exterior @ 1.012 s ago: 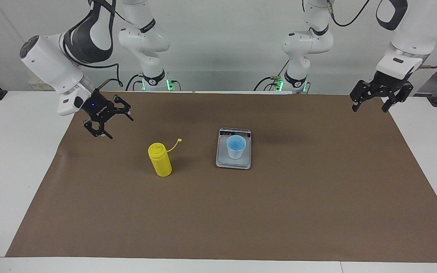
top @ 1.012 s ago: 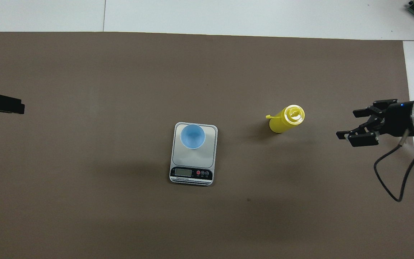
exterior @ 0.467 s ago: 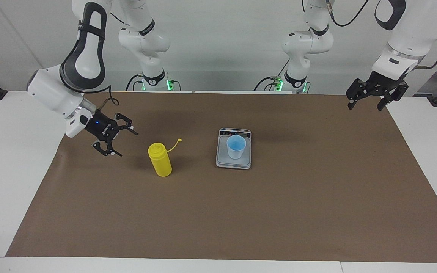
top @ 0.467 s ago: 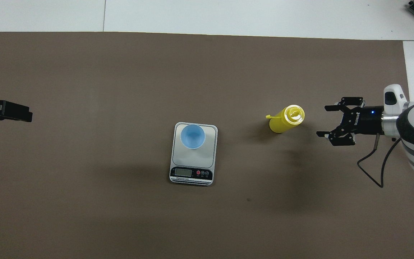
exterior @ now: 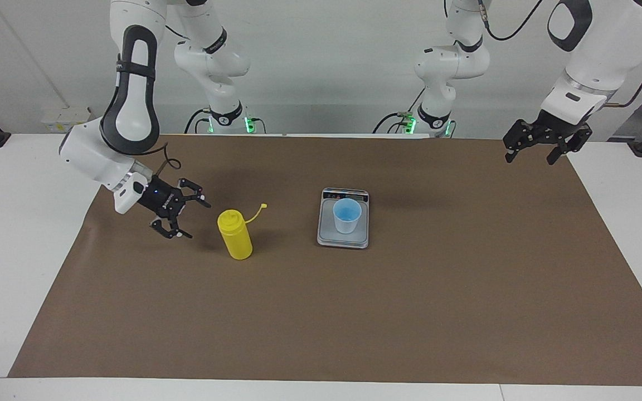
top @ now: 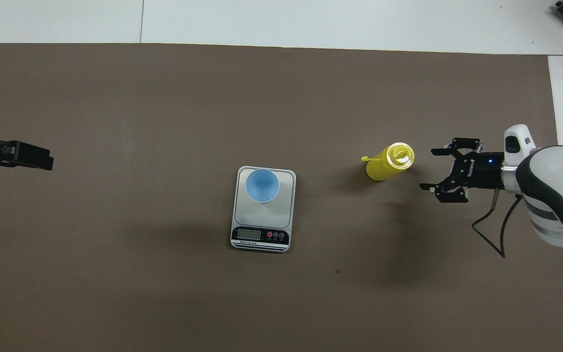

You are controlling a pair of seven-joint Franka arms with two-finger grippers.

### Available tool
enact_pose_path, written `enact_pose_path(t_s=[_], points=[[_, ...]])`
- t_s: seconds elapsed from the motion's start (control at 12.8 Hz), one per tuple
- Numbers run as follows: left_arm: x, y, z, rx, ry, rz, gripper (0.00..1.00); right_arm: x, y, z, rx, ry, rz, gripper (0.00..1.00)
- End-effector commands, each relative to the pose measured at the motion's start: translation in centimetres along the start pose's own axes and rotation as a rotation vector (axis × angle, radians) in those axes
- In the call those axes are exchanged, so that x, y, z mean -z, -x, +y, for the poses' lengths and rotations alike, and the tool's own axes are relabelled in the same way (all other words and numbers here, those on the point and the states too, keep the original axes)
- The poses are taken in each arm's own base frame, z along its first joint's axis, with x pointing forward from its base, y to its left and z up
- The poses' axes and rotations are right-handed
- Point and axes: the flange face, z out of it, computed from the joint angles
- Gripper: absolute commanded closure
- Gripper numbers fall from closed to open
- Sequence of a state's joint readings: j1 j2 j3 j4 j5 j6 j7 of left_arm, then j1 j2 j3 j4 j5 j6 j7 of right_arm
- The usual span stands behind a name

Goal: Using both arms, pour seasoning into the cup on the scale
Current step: 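Reach the right gripper to the yellow bottle, then grasp the yellow bottle with the right gripper and lift it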

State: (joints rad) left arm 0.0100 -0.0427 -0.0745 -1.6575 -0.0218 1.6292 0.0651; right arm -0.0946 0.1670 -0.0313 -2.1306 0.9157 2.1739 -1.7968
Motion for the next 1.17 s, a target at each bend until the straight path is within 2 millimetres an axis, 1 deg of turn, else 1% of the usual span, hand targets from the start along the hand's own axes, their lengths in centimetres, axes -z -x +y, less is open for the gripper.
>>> enact_pose_path(t_s=[0.0, 0.16, 0.31, 0.47, 0.7, 0.78, 0.86, 0.93, 1.01, 1.09], points=[[0.1, 0.9, 0.3, -0.011, 0.008, -0.005, 0.00, -3.3, 0.3, -0.7, 0.009, -0.007, 0.038, 0.00], [0.1, 0.9, 0.3, -0.009, 0.008, -0.005, 0.00, -4.4, -1.0, -0.9, -0.007, 0.026, 0.064, 0.00], [0.1, 0.9, 0.1, -0.008, 0.008, -0.005, 0.00, -6.1, -2.6, -1.5, -0.036, 0.060, 0.100, 0.00], [0.1, 0.9, 0.1, -0.008, 0.008, -0.003, 0.00, -6.9, -3.2, -1.8, -0.034, 0.076, 0.098, 0.00], [0.1, 0.9, -0.3, 0.001, 0.008, -0.003, 0.00, -7.6, -3.9, -2.3, -0.041, 0.066, 0.097, 0.00], [0.2, 1.0, -0.4, 0.001, 0.008, -0.003, 0.00, -7.5, -4.1, -2.2, -0.053, 0.068, 0.102, 0.00], [0.2, 1.0, -0.4, 0.001, 0.008, -0.003, 0.00, -7.9, -4.7, -2.5, -0.057, 0.065, 0.118, 0.00], [0.2, 1.0, -0.5, 0.003, 0.008, -0.003, 0.00, -8.1, -4.9, -2.6, -0.064, 0.065, 0.128, 0.17], [0.2, 1.0, -0.5, 0.003, 0.008, -0.003, 0.00, -8.2, -5.1, -2.8, -0.062, 0.063, 0.128, 0.40], [0.2, 1.0, -0.5, 0.003, 0.008, -0.003, 0.00, -8.9, -6.0, -3.3, -0.046, 0.079, 0.113, 0.63]])
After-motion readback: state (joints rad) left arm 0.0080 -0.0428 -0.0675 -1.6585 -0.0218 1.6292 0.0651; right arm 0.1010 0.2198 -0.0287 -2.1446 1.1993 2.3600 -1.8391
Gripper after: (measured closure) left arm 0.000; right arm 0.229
